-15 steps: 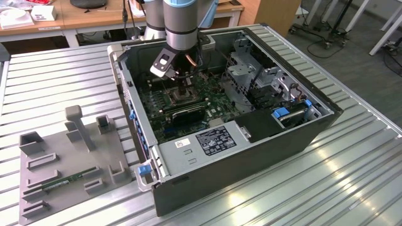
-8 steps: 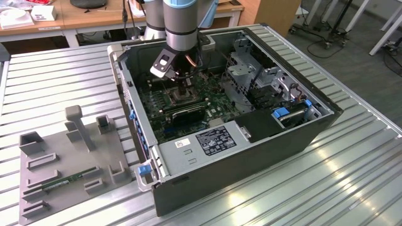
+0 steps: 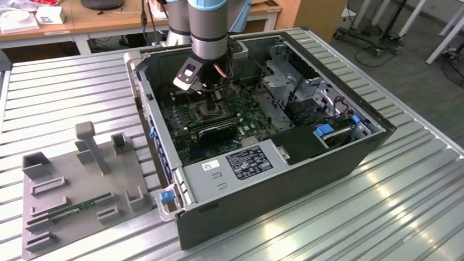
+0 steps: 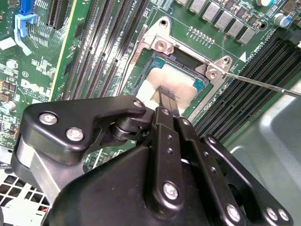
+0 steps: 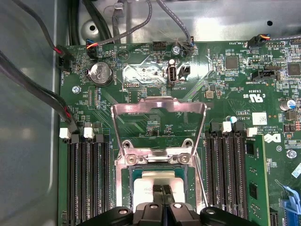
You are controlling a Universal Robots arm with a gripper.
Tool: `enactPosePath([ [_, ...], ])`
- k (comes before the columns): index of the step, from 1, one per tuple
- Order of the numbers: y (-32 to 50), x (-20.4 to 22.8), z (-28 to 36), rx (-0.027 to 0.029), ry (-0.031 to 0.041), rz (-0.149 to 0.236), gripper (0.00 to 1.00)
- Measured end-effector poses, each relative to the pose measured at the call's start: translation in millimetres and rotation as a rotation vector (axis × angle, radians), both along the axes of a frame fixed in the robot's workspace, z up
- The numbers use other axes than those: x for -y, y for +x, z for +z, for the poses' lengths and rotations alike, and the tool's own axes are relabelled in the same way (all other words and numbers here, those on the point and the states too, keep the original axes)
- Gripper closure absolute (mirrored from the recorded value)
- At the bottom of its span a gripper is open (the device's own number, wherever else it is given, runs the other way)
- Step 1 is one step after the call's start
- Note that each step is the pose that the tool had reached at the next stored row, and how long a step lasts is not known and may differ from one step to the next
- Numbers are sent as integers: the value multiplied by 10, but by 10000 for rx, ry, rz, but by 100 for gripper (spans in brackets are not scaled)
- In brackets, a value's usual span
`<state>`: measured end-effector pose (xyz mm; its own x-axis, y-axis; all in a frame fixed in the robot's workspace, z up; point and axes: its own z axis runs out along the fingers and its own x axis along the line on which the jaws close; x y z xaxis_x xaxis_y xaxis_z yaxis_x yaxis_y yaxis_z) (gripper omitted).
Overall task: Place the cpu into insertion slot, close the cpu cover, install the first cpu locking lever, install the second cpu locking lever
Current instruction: 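Place the cpu into insertion slot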
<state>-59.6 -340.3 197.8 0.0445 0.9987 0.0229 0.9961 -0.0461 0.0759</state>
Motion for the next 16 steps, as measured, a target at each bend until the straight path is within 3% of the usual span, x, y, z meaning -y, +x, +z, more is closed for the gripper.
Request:
enactPosePath([
  [11, 0, 0, 2, 1, 2, 0, 89],
  [16, 0, -1, 50, -5, 4, 0, 89],
])
